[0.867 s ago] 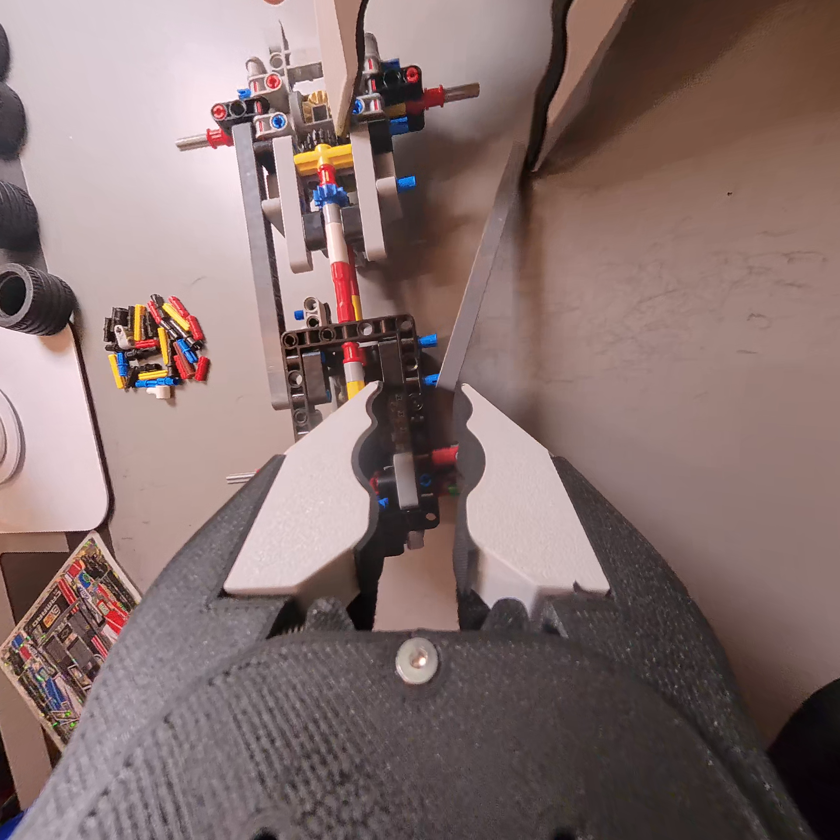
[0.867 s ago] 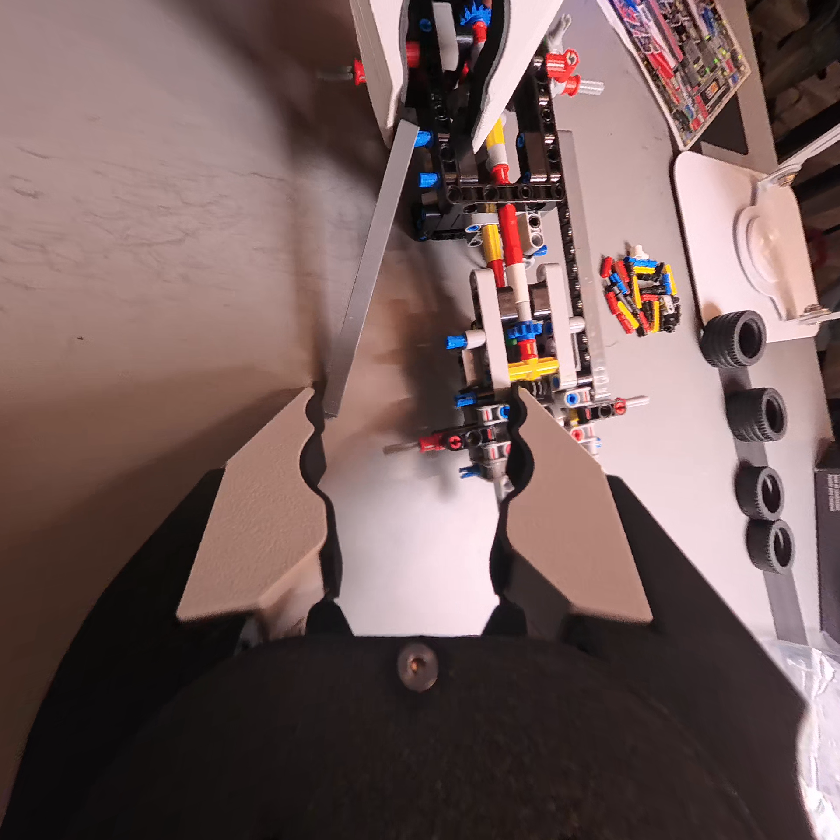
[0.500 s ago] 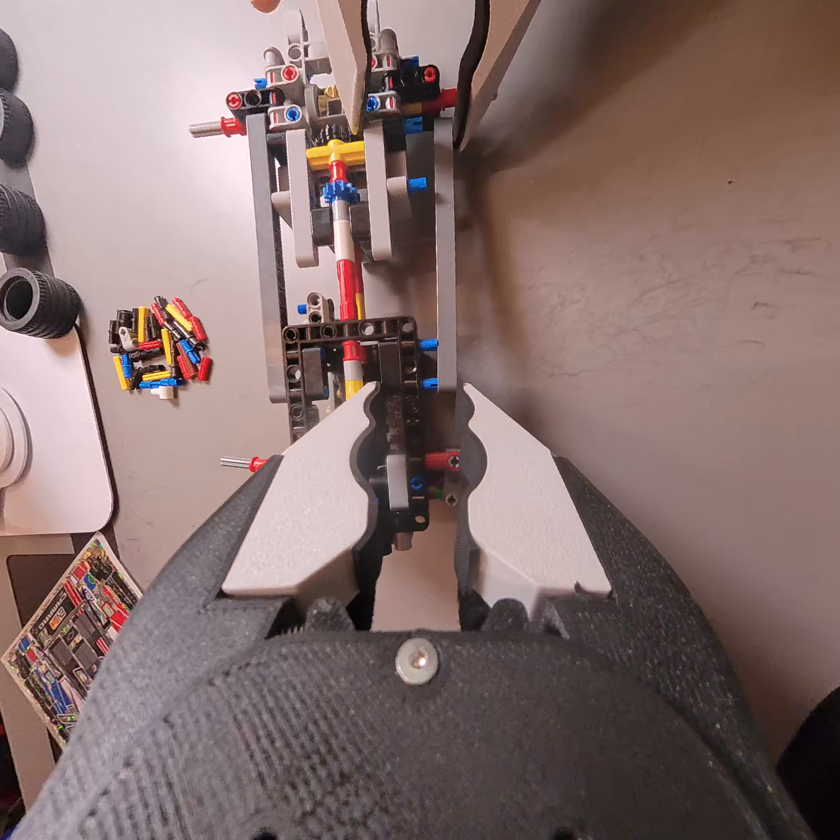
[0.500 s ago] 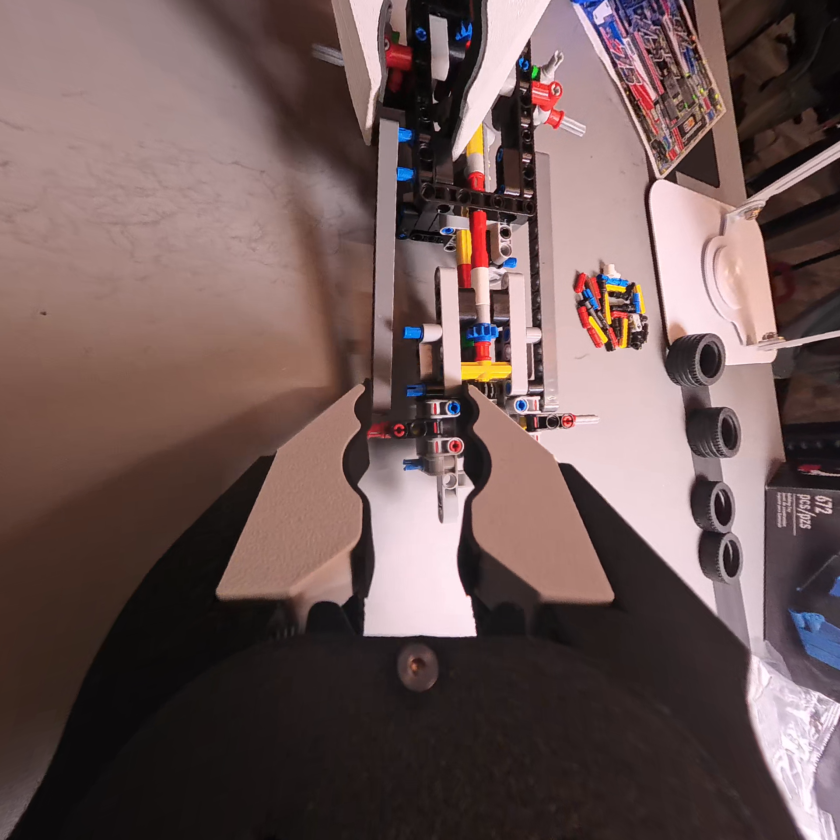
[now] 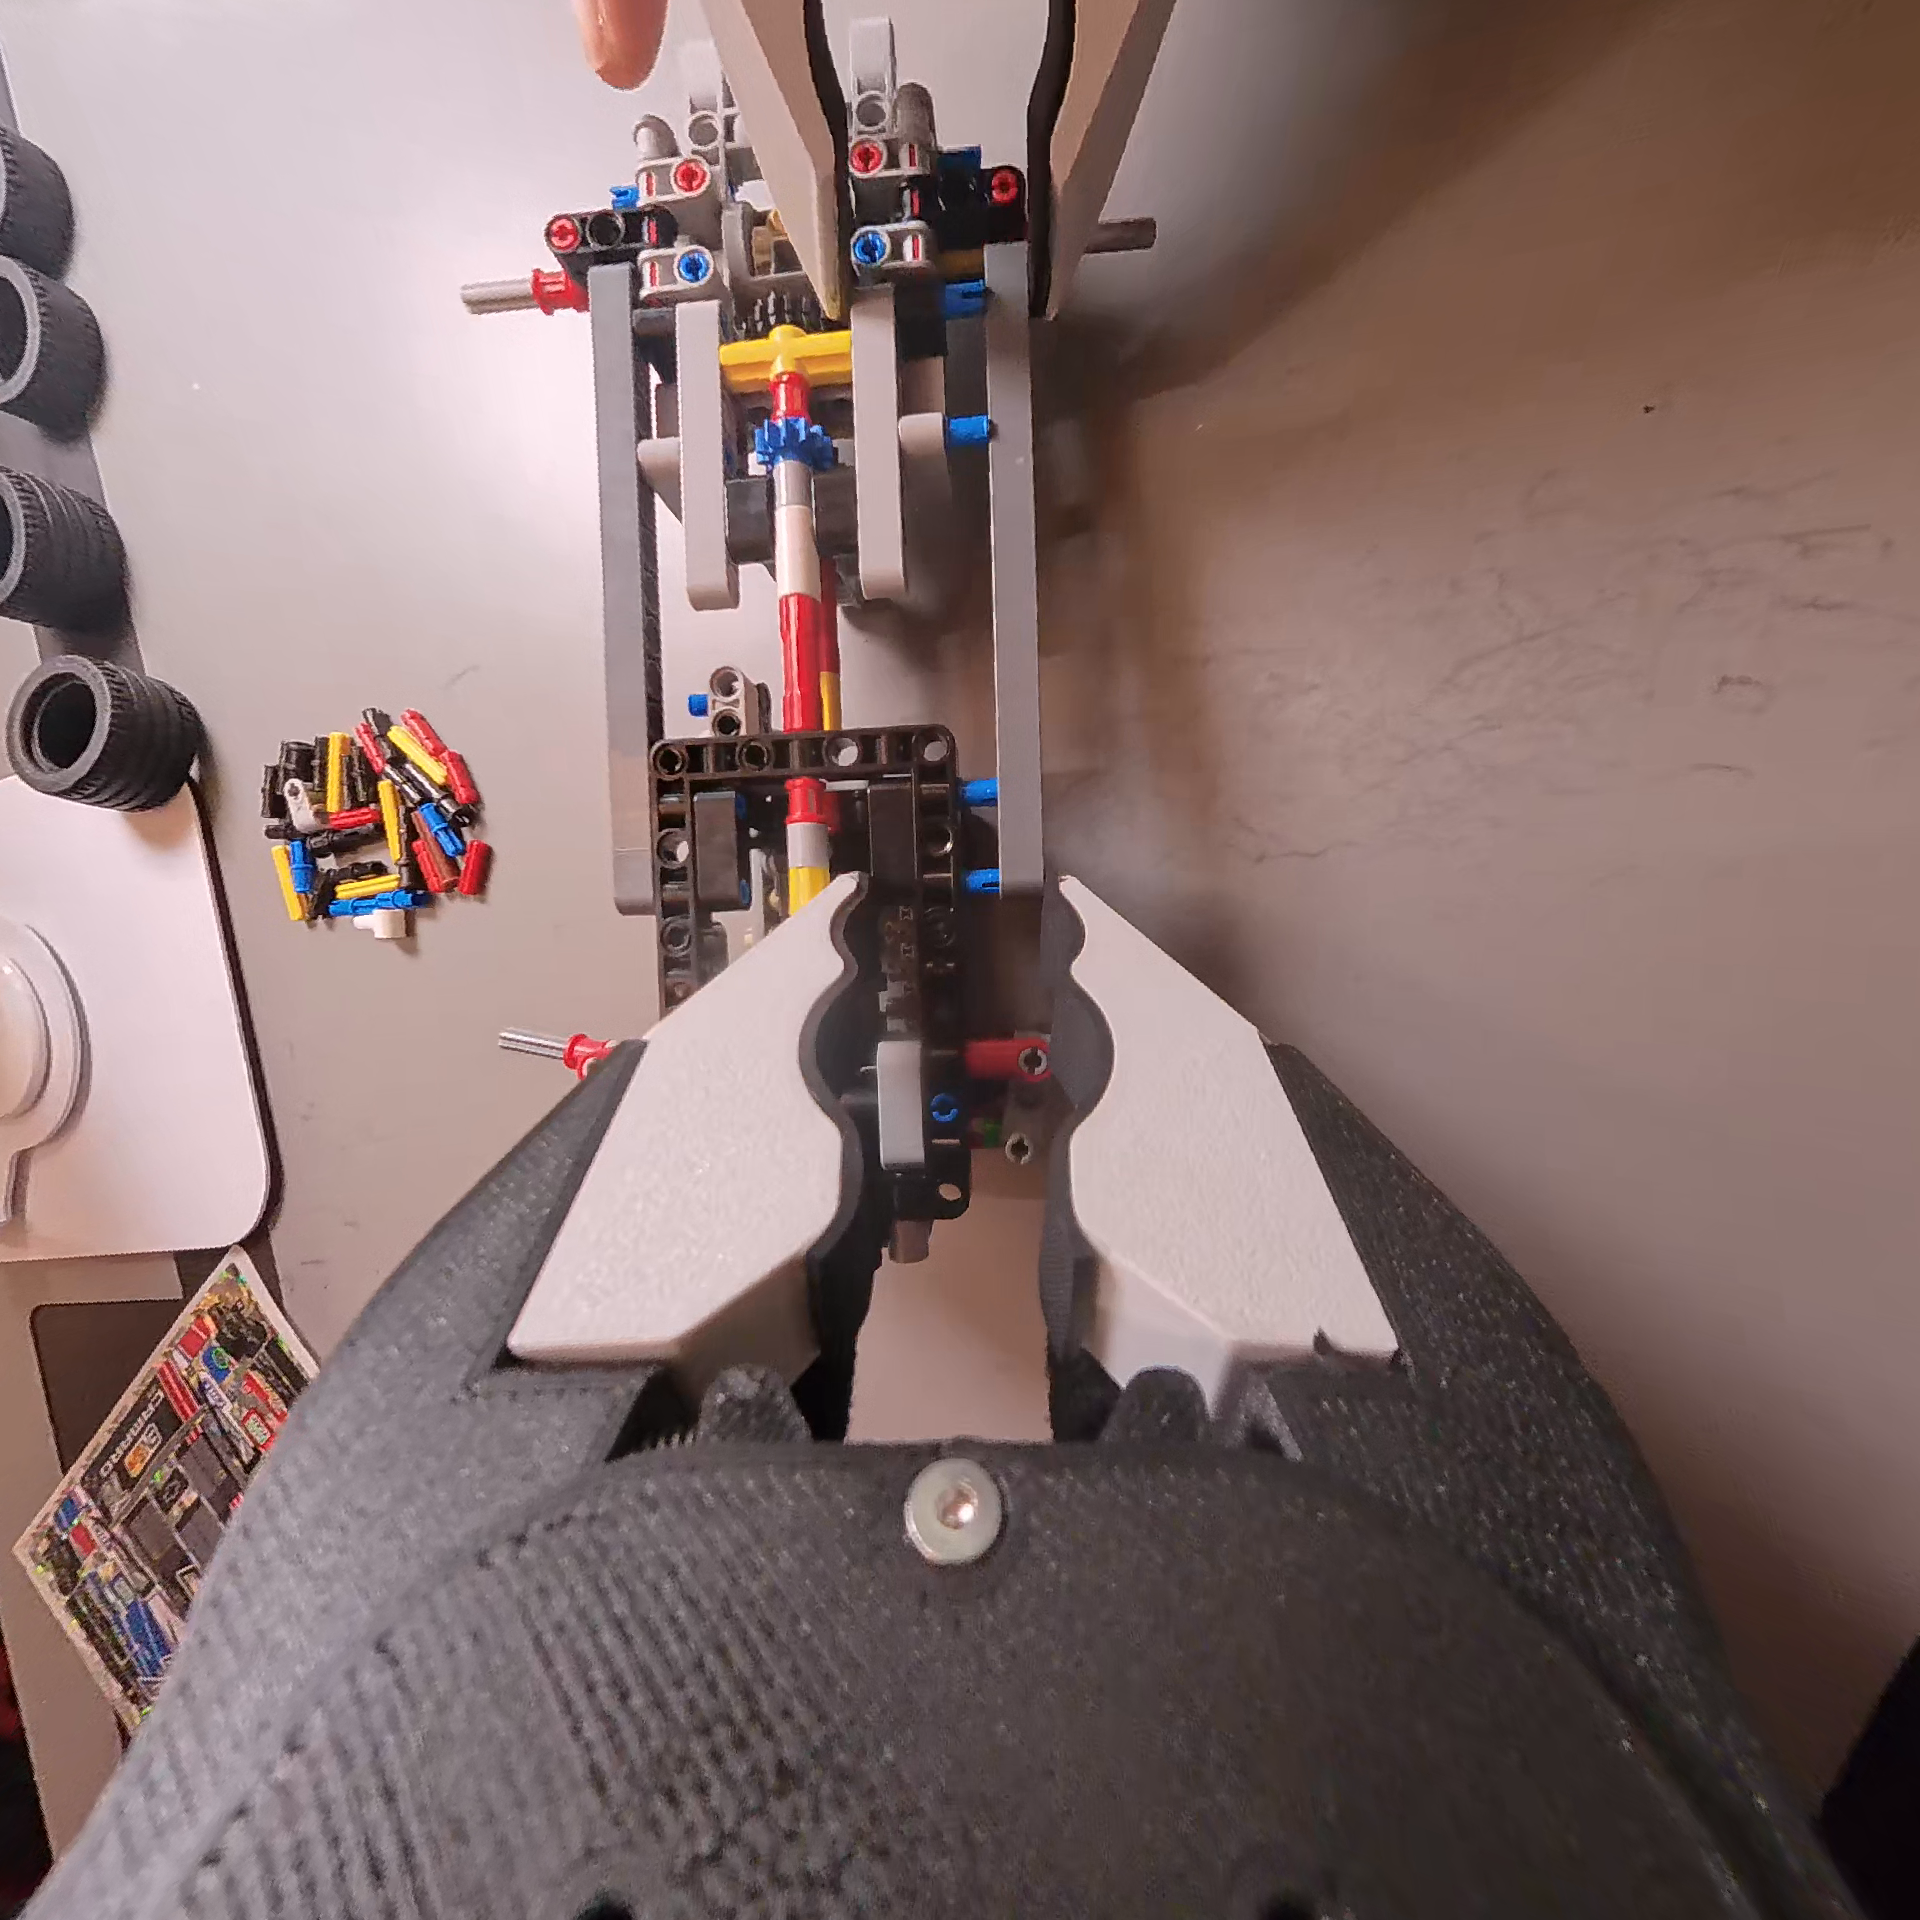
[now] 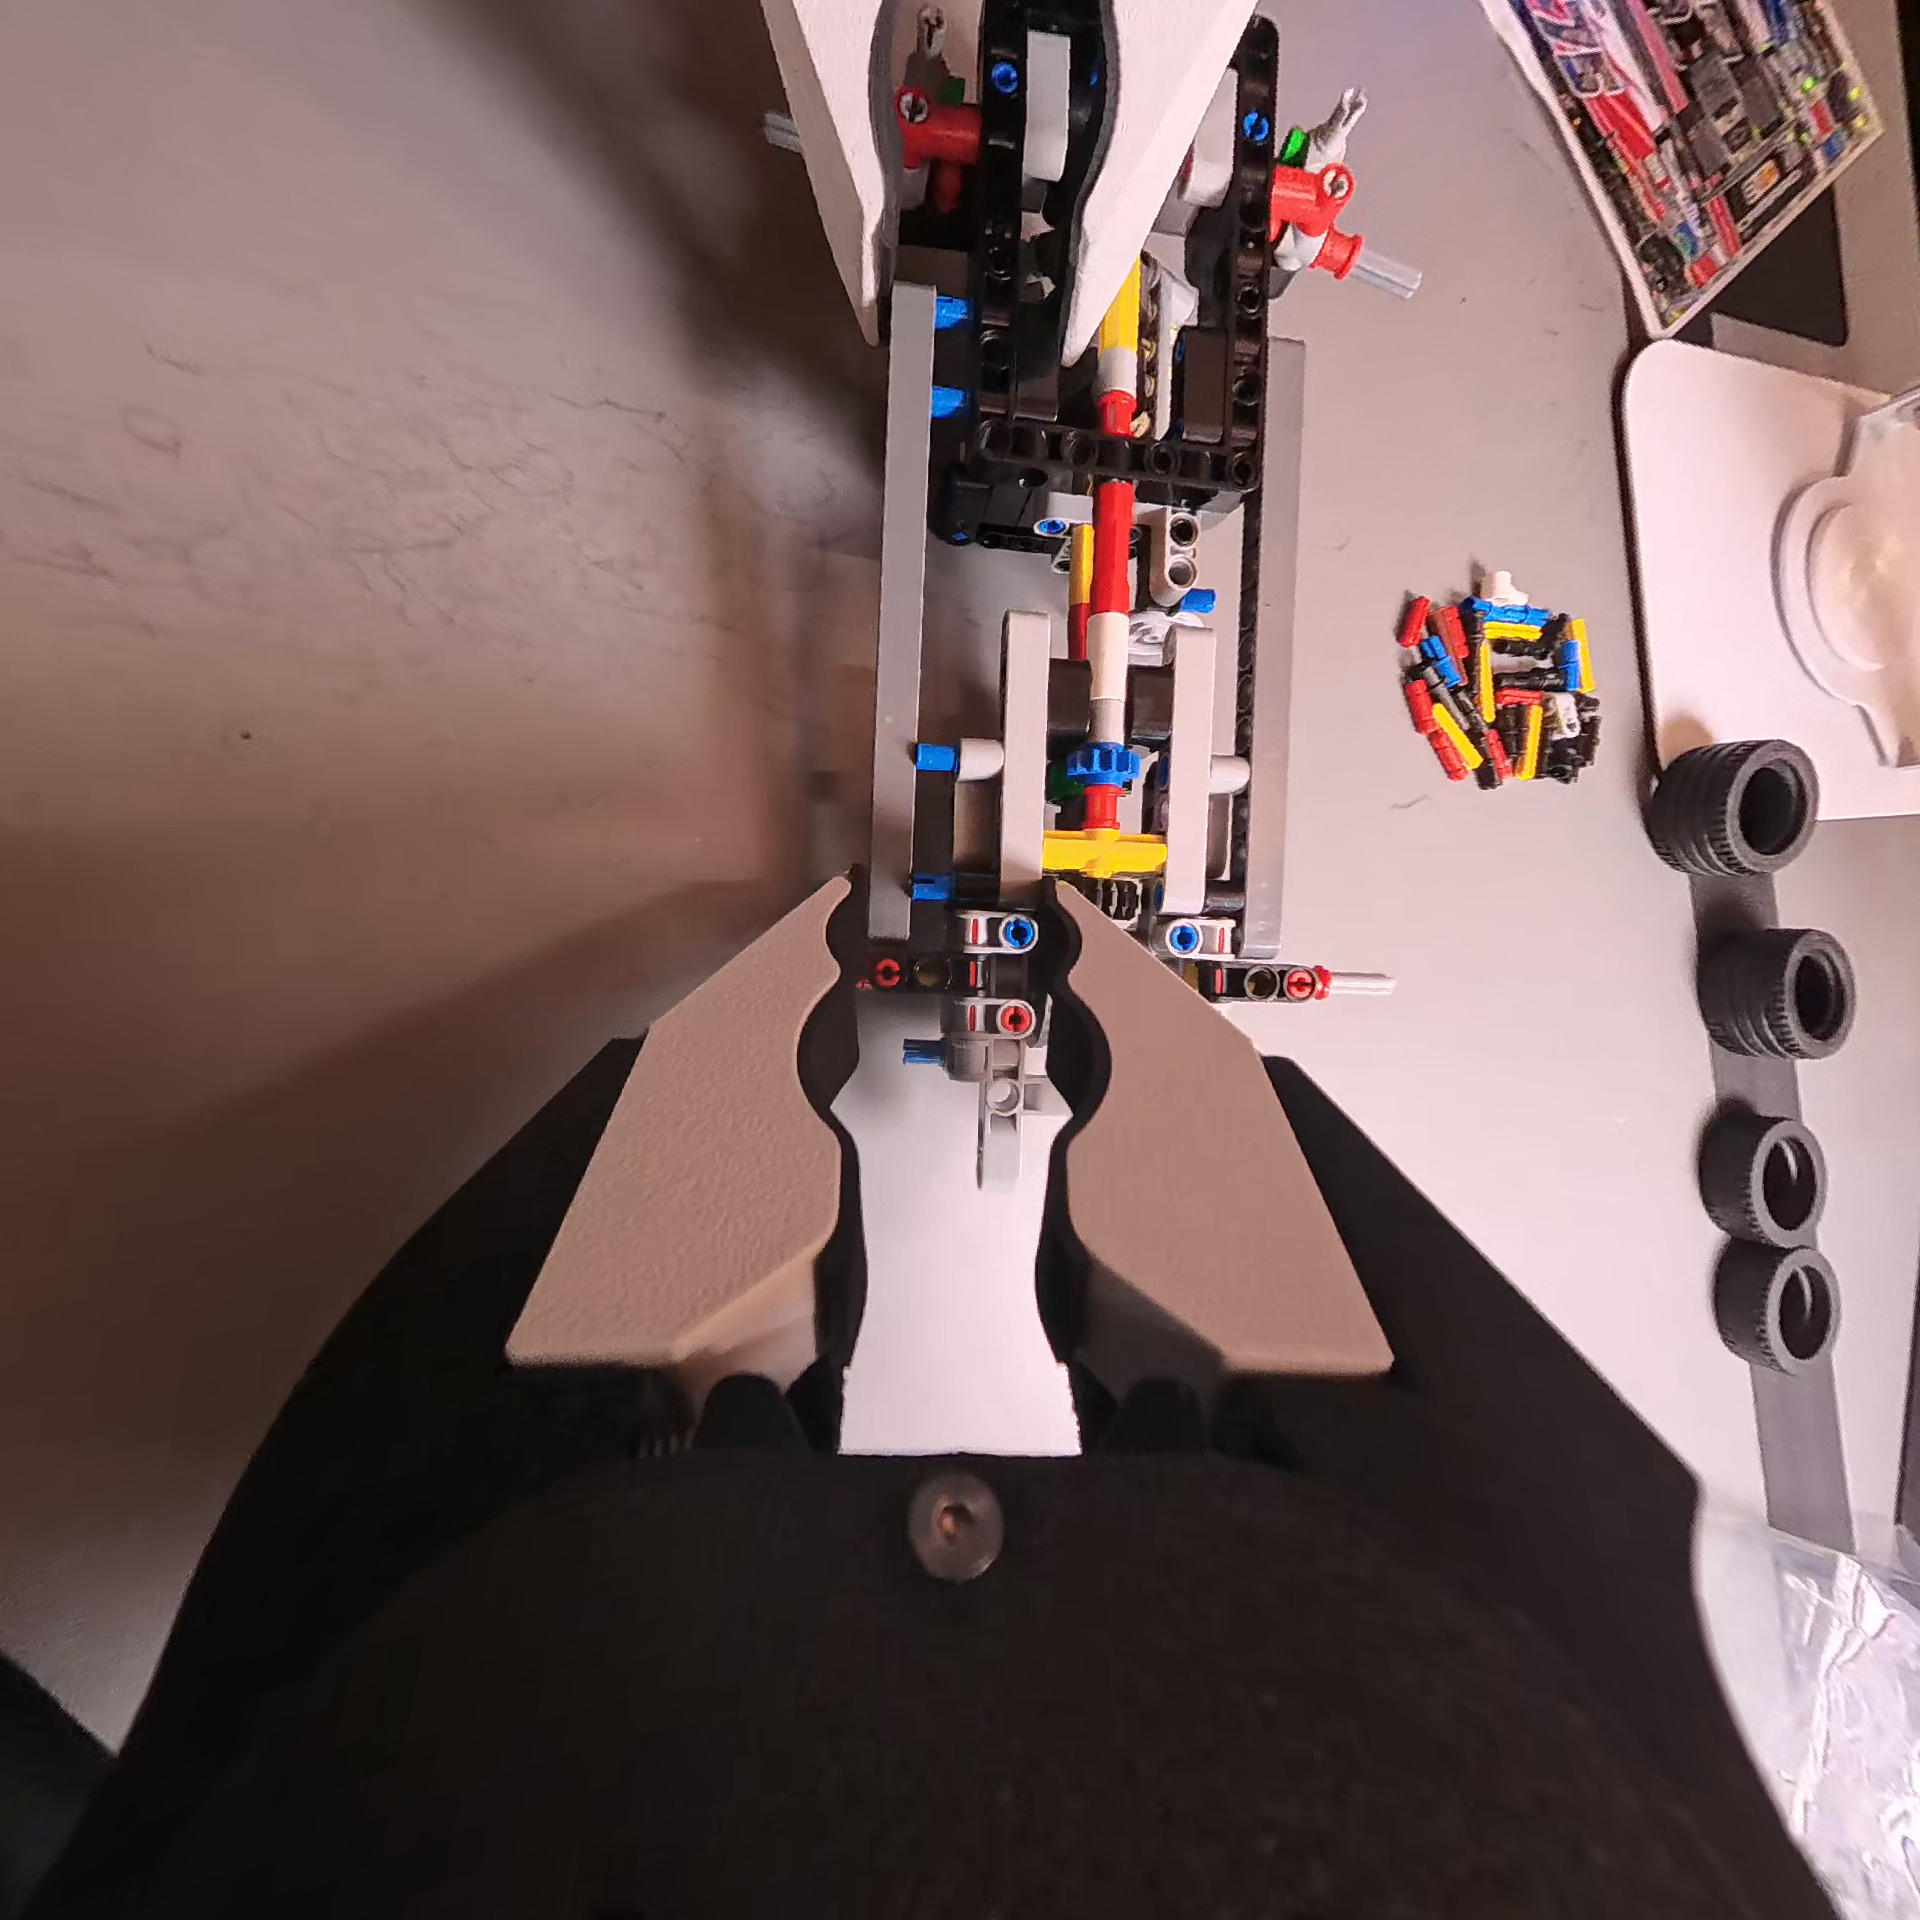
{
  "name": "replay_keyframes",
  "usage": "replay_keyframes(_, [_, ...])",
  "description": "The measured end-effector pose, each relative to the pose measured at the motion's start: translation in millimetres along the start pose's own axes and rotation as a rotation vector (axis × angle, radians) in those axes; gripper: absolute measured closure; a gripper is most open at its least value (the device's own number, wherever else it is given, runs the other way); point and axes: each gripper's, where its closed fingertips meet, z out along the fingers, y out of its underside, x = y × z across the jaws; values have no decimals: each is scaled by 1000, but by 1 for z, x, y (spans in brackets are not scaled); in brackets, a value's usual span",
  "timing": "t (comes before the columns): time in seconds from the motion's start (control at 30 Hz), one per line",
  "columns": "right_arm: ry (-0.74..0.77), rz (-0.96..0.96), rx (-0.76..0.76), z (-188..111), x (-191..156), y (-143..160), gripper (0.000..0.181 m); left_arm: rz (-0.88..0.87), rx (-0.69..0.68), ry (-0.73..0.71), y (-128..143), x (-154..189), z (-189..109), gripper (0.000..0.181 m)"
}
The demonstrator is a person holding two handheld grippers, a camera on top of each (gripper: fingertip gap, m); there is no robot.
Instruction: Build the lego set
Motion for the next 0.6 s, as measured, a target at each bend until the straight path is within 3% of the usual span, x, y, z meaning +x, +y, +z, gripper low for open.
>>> replay_keyframes(0.03, [-10,6,-3,0,0,0,153,2,1,-2,0,0,0,151])
replay_keyframes(0.6, [-51,2,-65,-2,-2,-1,153,15,8,-20,0,0,0,151])
